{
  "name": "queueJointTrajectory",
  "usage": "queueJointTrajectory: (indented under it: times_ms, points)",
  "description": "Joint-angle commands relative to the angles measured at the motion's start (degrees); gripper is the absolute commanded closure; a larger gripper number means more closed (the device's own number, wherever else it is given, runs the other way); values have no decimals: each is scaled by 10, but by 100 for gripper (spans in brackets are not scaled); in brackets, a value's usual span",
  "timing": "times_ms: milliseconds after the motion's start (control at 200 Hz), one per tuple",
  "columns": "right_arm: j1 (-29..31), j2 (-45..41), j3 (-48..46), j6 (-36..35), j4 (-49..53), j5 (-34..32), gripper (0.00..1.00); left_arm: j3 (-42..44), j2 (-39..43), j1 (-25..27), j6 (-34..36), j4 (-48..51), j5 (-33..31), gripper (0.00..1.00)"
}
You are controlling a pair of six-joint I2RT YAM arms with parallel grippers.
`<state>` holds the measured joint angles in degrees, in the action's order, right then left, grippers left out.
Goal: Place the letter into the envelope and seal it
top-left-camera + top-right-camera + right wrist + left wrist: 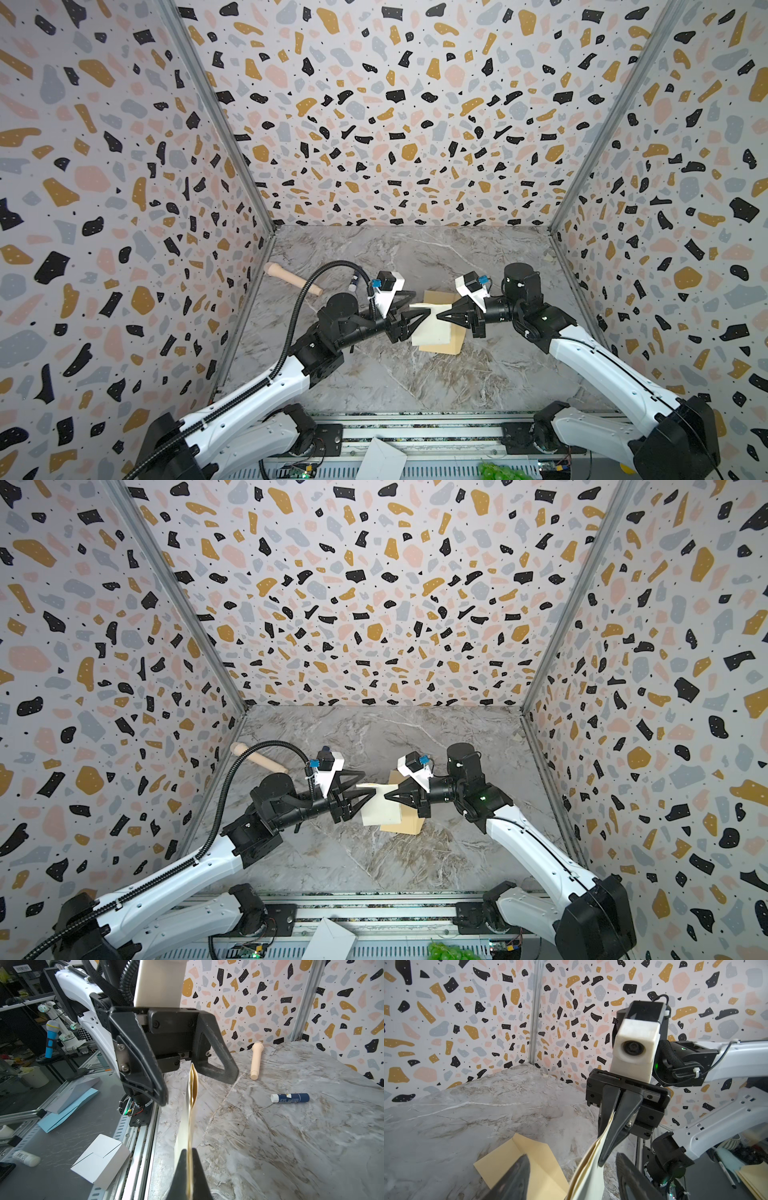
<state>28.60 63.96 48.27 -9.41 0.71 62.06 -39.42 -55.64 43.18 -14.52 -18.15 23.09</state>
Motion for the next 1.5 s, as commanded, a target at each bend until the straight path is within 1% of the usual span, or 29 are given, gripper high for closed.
queueJointTrajectory:
  times_ms: [0,170,220,295,335,370,390,441,541,606,666,726,811,901,976,1026,1141,1186,1211,1252,1332,1392,1407,1452,1497]
  points:
    - [-2,-7,24,-7,-1,18,100,-5,1,-2,-1,-43,34,50]
    - [-3,-8,22,11,-21,-1,100,10,1,-2,-17,-79,38,78]
    - [-3,-10,21,17,-28,-4,100,13,0,-2,-20,-84,34,88]
    - [-5,-14,15,31,-47,-12,93,15,-2,-2,-30,-94,29,100]
    - [-6,-18,10,44,-63,-18,88,17,-3,-3,-42,-104,27,100]
    - [-7,-22,5,58,-80,-24,81,20,-4,-3,-54,-117,25,100]
    - [-8,-24,2,66,-88,-27,79,21,-4,-2,-62,-126,25,100]
    - [-12,-34,-13,96,-121,-37,75,27,-5,-2,-83,-153,24,100]
    - [-22,-58,-60,176,-211,-52,63,41,-3,-3,-132,-213,14,100]
    - [-27,-73,-98,234,-284,-53,59,44,-7,-2,-158,-246,14,100]
    - [-29,-82,-128,282,-341,-59,58,46,-8,-2,-177,-267,15,100]
    - [-29,-87,-149,319,-384,-57,59,49,-11,-2,-193,-285,17,100]
    - [-29,-84,-166,363,-436,-45,64,52,-17,-2,-206,-304,20,100]
    - [-29,-73,-174,407,-475,-36,65,51,-25,-2,-212,-310,23,100]
    - [-27,-63,-180,434,-508,-32,74,51,-31,-2,-217,-317,25,100]
    - [-25,-57,-182,448,-523,-33,82,52,-36,-2,-217,-317,24,100]
    - [-24,-49,-184,464,-535,-39,96,53,-41,-2,-214,-308,15,100]
    - [-24,-50,-184,463,-531,-45,100,55,-42,-2,-210,-301,9,100]
    - [-24,-51,-184,461,-525,-49,100,55,-42,-2,-205,-294,5,100]
    - [-24,-55,-183,454,-512,-58,100,53,-41,-2,-196,-280,-2,91]
    - [-26,-72,-180,427,-452,-102,100,39,-35,-2,-155,-218,-25,66]
    - [-26,-100,-172,388,-364,-177,100,24,-26,-2,-118,-148,-65,49]
    - [-26,-104,-171,382,-348,-190,100,21,-24,-3,-112,-129,-78,46]
    - [-26,-126,-163,357,-265,-260,100,12,-20,-3,-88,-77,-113,38]
    - [-26,-140,-159,346,-208,-315,100,6,-15,-2,-73,-36,-142,30]
